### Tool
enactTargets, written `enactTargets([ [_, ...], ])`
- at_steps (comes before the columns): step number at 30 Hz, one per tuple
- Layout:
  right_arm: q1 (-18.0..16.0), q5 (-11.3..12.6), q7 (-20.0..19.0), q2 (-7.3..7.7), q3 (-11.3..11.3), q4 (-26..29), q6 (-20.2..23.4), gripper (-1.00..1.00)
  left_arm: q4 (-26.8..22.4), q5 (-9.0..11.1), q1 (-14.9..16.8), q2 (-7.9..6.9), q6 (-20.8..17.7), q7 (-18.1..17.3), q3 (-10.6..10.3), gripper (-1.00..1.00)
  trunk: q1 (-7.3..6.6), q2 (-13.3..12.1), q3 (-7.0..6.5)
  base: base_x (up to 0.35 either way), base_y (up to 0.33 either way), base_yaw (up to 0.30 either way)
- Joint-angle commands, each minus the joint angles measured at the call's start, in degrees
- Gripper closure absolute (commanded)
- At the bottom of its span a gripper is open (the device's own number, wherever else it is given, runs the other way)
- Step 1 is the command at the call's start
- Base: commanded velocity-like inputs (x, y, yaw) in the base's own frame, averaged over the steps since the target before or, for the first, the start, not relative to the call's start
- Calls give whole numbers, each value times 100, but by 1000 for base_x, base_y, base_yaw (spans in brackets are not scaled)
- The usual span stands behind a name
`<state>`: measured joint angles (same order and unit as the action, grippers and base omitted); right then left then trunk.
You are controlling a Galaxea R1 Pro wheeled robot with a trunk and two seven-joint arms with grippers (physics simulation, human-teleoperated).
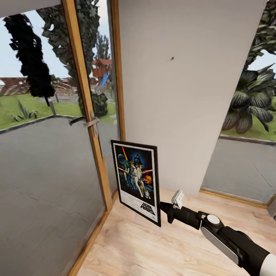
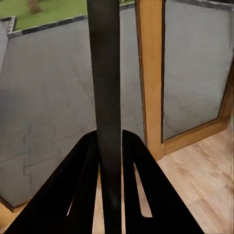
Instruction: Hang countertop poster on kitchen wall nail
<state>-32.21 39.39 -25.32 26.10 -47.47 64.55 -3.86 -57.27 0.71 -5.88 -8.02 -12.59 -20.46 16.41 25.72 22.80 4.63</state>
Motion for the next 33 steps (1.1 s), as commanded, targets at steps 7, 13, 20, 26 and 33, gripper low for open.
enactTargets([
  [7, -14, 60, -17, 1, -28, -4, -18, 100, -11, 8, -1, 2, -42, -30, 11, -100, 7, 12, -9, 252, 267, -299],
  [13, -14, 60, -17, 0, -26, -10, -15, 100, -12, 8, -1, 2, -42, -28, 13, -100, 7, 12, -29, 263, 207, -300],
  [20, -14, 60, -17, 0, -27, -13, -18, 100, -13, 8, -1, 0, -41, -28, 23, -100, 7, 12, -57, 197, 23, -299],
  [26, -14, 60, -17, 0, -30, -13, -16, 100, -10, 6, -1, 2, -34, -26, 37, -100, 7, 12, -81, 24, 1, -298],
  [33, -14, 60, -15, 0, -34, -13, -10, 100, -4, 0, -1, 2, -35, -5, 38, -100, 7, 12, -111, 2, 0, -288],
])
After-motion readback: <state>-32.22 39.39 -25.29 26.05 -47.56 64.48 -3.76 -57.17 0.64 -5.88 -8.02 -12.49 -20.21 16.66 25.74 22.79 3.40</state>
